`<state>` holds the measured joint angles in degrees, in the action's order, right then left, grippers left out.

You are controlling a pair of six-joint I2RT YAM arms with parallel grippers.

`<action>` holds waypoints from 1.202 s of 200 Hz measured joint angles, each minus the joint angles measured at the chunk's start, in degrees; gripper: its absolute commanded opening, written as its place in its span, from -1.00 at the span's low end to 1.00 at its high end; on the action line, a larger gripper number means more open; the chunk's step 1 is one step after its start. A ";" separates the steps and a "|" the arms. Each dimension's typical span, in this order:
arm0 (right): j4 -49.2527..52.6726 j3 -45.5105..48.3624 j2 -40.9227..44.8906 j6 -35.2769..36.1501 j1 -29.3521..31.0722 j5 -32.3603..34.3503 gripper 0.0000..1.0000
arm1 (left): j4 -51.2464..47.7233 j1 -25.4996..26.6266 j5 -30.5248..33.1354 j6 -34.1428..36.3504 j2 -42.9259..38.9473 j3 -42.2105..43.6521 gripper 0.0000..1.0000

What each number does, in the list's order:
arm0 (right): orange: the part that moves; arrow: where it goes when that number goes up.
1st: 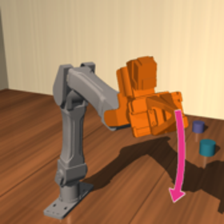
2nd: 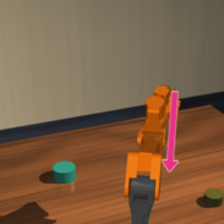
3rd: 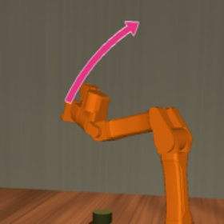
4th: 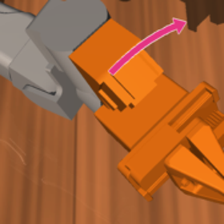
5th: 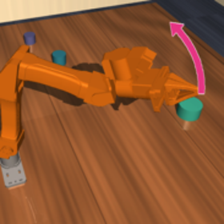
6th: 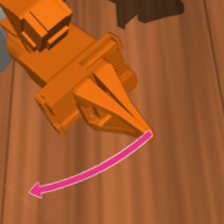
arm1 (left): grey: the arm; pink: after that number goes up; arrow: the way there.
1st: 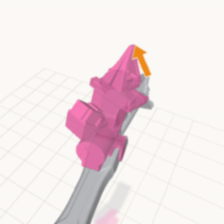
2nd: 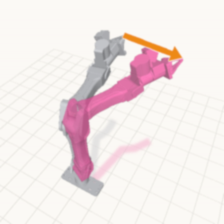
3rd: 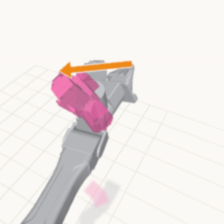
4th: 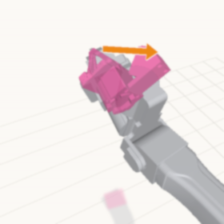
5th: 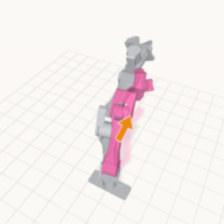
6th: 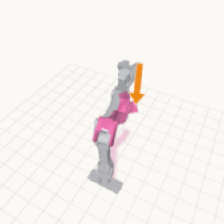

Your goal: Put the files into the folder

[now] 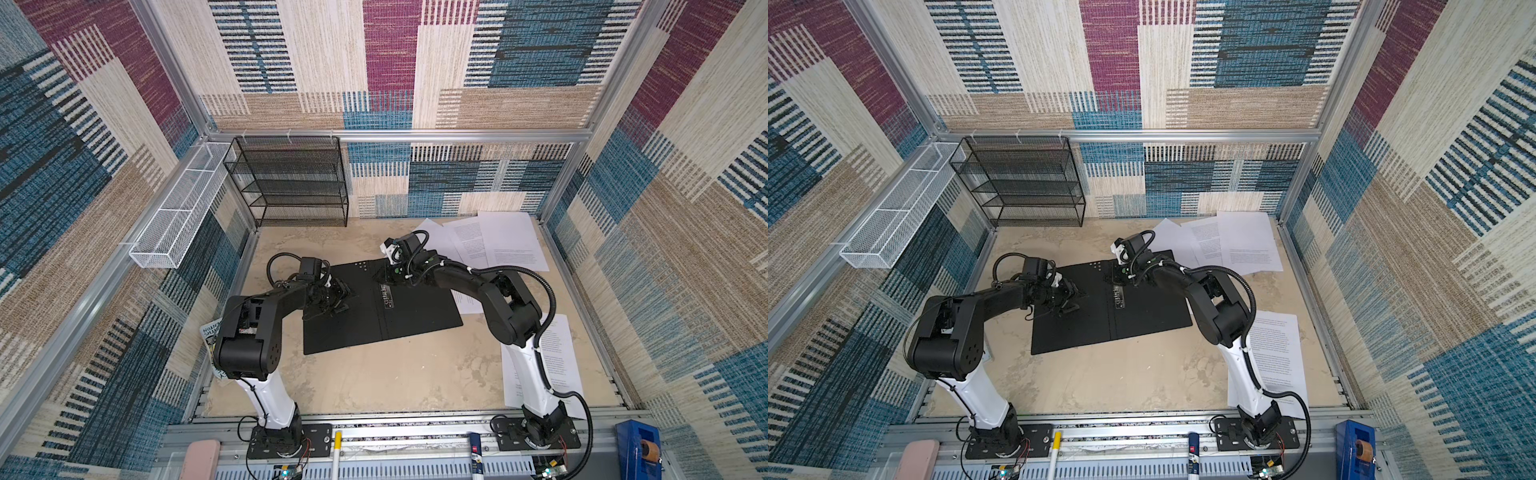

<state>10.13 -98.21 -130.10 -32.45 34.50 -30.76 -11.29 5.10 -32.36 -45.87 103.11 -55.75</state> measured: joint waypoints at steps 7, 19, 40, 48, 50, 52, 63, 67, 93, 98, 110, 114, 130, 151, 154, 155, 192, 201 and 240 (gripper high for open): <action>0.55 -2.32 -1.33 0.46 -0.26 -0.17 -0.97 | -0.02 -0.07 -0.02 0.00 -0.02 -0.02 0.20; 1.57 -5.97 -3.43 0.98 -0.57 -0.55 -0.95 | -0.04 -0.15 -0.24 0.00 -0.02 -0.17 0.21; 3.52 -8.83 -3.85 1.84 -1.11 -0.92 -0.90 | -0.52 -0.26 -0.42 0.02 -0.13 -0.48 0.23; 4.04 -8.85 -2.95 2.32 -1.29 -0.81 -0.81 | -1.14 -0.28 -0.33 0.22 -0.31 -0.68 0.24; 4.31 -8.76 -2.62 2.36 -1.40 -0.72 -0.77 | -1.22 -0.31 -0.31 0.22 -0.35 -0.72 0.24; 4.39 -8.61 -2.23 2.38 -1.49 -0.66 -0.73 | -1.42 -0.31 -0.28 0.24 -0.39 -0.74 0.24; 5.11 -7.06 0.50 2.95 -2.03 -0.33 -0.56 | -2.73 -0.33 0.26 0.59 -0.61 -1.11 0.25; 5.27 -6.16 1.73 3.21 -2.36 -0.22 -0.52 | -3.13 -0.33 0.48 0.59 -0.66 -1.29 0.25; 4.24 3.45 10.54 4.46 -5.49 0.17 -0.33 | -4.96 -0.35 1.16 0.85 -0.96 -1.88 0.26; 4.31 5.95 12.24 4.85 -6.01 0.57 -0.31 | -5.38 -0.35 1.40 0.85 -1.16 -1.88 0.26; 4.57 12.96 16.61 5.07 -6.71 1.62 -0.27 | -6.56 -0.39 1.92 0.87 -1.60 -1.90 0.26; 4.63 14.91 17.79 5.27 -6.73 1.70 -0.28 | -6.78 -0.39 2.03 0.90 -1.68 -1.92 0.26; 4.55 22.43 21.97 5.70 -6.64 1.73 -0.35 | -7.69 -0.44 2.21 1.01 -1.86 -2.12 0.26; 2.99 30.01 24.22 5.60 -5.62 0.74 -0.57 | -8.04 -0.44 2.19 1.03 -1.75 -2.21 0.26; 2.84 30.73 24.35 5.42 -5.42 0.68 -0.61 | -8.04 -0.44 2.19 1.03 -1.70 -2.21 0.27; 2.78 31.10 24.37 5.35 -5.29 0.63 -0.62 | -8.04 -0.44 2.19 1.03 -1.66 -2.23 0.27; -1.42 32.74 21.73 3.72 -0.31 -1.64 -0.74 | -7.58 -0.48 1.31 1.03 -1.33 -2.08 0.43; -2.54 31.93 20.13 3.15 0.57 -2.27 -0.74 | -7.30 -0.48 0.92 1.01 -1.40 -1.99 0.48; -4.48 27.58 14.75 1.84 0.76 -3.10 -0.74 | -6.08 -0.46 0.42 0.98 -1.92 -1.38 0.61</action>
<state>5.65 -70.63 -115.35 -30.61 35.27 -33.87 -17.37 4.64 -31.94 -44.88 101.19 -57.12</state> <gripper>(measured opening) 0.128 0.796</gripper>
